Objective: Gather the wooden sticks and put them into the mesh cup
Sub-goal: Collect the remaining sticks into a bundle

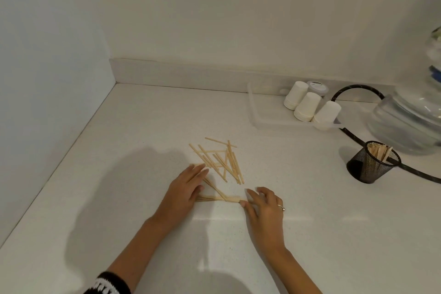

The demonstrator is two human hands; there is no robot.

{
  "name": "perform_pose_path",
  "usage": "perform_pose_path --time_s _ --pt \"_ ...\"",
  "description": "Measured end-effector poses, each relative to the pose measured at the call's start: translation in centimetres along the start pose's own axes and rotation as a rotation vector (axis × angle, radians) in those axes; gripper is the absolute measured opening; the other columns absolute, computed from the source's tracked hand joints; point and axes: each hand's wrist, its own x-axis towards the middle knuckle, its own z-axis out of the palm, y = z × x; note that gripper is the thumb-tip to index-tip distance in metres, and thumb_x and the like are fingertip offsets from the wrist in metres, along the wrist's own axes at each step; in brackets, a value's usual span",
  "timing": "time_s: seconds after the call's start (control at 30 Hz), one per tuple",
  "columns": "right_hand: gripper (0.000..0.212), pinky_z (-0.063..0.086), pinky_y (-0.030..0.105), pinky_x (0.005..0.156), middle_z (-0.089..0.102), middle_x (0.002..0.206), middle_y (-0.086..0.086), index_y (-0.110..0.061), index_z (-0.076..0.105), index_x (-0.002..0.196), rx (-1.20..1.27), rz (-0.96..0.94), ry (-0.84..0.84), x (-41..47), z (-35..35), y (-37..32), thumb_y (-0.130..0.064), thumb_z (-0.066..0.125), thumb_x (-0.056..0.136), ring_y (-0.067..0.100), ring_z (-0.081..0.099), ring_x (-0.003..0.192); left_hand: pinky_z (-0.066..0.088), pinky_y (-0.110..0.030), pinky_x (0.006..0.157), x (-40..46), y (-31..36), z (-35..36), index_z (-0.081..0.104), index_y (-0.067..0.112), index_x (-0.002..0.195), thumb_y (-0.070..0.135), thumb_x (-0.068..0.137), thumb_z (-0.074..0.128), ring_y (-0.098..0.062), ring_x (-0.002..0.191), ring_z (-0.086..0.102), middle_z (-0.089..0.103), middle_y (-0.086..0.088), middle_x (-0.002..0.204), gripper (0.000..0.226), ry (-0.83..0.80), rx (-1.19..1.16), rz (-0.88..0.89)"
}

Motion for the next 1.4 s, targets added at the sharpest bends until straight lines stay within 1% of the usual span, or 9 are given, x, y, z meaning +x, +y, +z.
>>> perform_pose_path --time_s 0.13,0.27,0.73,0.93,1.0,1.07,1.17,1.3,1.4 --pt "0.030 0.047 0.032 0.095 0.061 0.120 0.010 -0.010 0.067 0.116 0.065 -0.056 -0.010 -0.7 -0.2 0.5 -0.003 0.064 0.087 0.028 0.054 0.110 0.019 -0.017 0.111 0.8 -0.9 -0.2 0.044 0.017 0.141 0.012 0.099 0.044 -0.014 0.136 0.036 0.044 0.002 0.145 0.042 -0.167 0.053 0.011" --pt "0.028 0.041 0.022 0.093 0.066 0.114 0.007 -0.007 0.069 0.113 0.082 -0.086 -0.019 -0.7 0.0 -0.3 0.000 0.063 0.087 0.024 0.057 0.105 0.019 -0.004 0.101 -0.4 -0.3 0.7 0.049 0.020 0.137 0.011 0.098 0.044 -0.009 0.128 0.044 0.053 0.004 0.137 0.040 -0.084 0.017 -0.047" --pt "0.023 0.050 0.028 0.089 0.069 0.107 0.007 -0.007 0.070 0.108 0.136 -0.267 -0.019 0.4 0.9 -2.1 -0.009 0.065 0.087 0.024 0.065 0.100 0.041 -0.021 0.096 -2.0 2.0 1.2 0.063 0.009 0.120 -0.007 0.090 0.048 -0.013 0.109 0.058 0.066 -0.003 0.117 0.037 0.249 -0.169 -0.225" --pt "0.054 0.007 0.043 0.118 0.021 0.156 0.004 -0.014 0.026 0.148 -0.134 -0.503 -0.340 0.4 2.4 -2.8 -0.032 0.041 0.100 0.026 0.006 0.146 0.036 -0.048 0.106 -1.7 -1.3 0.0 0.058 0.006 0.127 -0.004 0.090 0.049 -0.030 0.129 0.047 0.060 -0.009 0.130 0.040 0.202 0.138 -0.323" --pt "0.054 0.019 0.044 0.116 0.035 0.151 0.008 -0.010 0.034 0.145 -0.212 -0.551 -0.328 1.0 2.5 -3.4 -0.017 0.054 0.095 0.027 0.027 0.142 0.030 -0.045 0.110 -1.7 -1.4 0.3 0.055 0.010 0.131 0.002 0.092 0.048 -0.025 0.134 0.041 0.055 -0.004 0.137 0.040 0.169 0.180 -0.334" --pt "0.060 0.049 0.039 0.096 0.067 0.119 0.008 -0.007 0.061 0.124 -0.245 -0.581 -0.252 1.6 2.4 -3.9 -0.006 0.082 0.067 0.023 0.065 0.109 0.025 -0.042 0.111 -1.7 -1.5 0.5 0.053 0.013 0.133 0.006 0.094 0.046 -0.021 0.136 0.038 0.052 -0.001 0.140 0.040 0.172 0.173 -0.350" --pt "0.054 0.058 0.026 0.060 0.073 0.074 0.002 -0.009 0.073 0.099 -0.279 -0.568 -0.204 2.4 1.6 -4.2 -0.004 0.090 0.048 0.016 0.069 0.063 0.025 -0.041 0.112 -1.7 -1.7 0.5 0.054 0.014 0.132 0.008 0.095 0.046 -0.019 0.135 0.039 0.053 0.000 0.139 0.038 0.192 0.135 -0.362" --pt "0.037 0.053 0.026 0.056 0.069 0.077 0.005 -0.009 0.071 0.089 -0.397 -0.462 -0.289 2.5 1.2 -4.9 0.008 0.080 0.058 0.020 0.065 0.063 0.030 -0.046 0.111 -1.6 -1.9 0.3 0.058 0.012 0.128 0.007 0.096 0.046 -0.020 0.132 0.043 0.057 -0.003 0.134 0.035 0.229 0.062 -0.359" --pt "0.030 0.049 0.029 0.071 0.062 0.103 0.010 -0.006 0.062 0.108 -0.425 -0.395 -0.370 2.8 1.3 -5.5 0.007 0.059 0.081 0.025 0.061 0.090 0.031 -0.046 0.110 -1.6 -1.8 0.2 0.059 0.011 0.127 0.006 0.096 0.046 -0.019 0.131 0.045 0.058 -0.003 0.132 0.034 0.248 0.039 -0.368"
